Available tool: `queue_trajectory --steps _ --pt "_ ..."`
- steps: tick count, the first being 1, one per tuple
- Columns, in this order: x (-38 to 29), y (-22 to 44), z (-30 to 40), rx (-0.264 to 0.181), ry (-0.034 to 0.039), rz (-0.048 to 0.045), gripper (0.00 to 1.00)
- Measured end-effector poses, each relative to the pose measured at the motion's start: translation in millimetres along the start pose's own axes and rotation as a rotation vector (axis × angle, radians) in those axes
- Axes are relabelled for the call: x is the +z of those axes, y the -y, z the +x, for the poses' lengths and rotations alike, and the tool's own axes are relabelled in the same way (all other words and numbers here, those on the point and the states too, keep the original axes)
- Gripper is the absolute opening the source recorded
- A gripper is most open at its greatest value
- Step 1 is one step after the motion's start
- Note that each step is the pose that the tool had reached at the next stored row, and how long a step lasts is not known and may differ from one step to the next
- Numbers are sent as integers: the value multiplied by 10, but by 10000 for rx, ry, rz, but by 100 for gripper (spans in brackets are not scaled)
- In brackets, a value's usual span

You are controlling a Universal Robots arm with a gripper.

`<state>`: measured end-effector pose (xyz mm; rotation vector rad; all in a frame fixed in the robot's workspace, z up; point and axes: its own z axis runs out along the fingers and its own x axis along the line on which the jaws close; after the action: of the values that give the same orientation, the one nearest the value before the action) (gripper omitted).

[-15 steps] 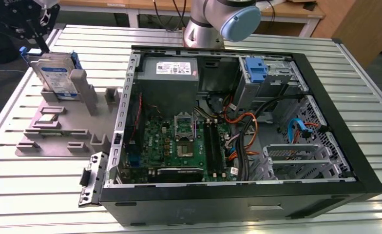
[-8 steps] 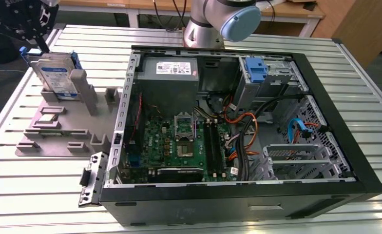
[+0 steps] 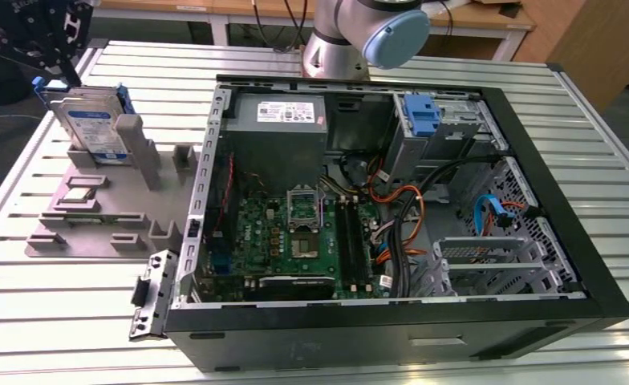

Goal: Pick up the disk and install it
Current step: 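Pick up the disk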

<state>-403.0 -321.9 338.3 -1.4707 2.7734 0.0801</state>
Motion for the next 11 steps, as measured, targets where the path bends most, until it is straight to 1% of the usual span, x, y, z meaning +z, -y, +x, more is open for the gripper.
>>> queue_trajectory --steps 11 --pt "12 1 1 -2004 -88 -50 11"
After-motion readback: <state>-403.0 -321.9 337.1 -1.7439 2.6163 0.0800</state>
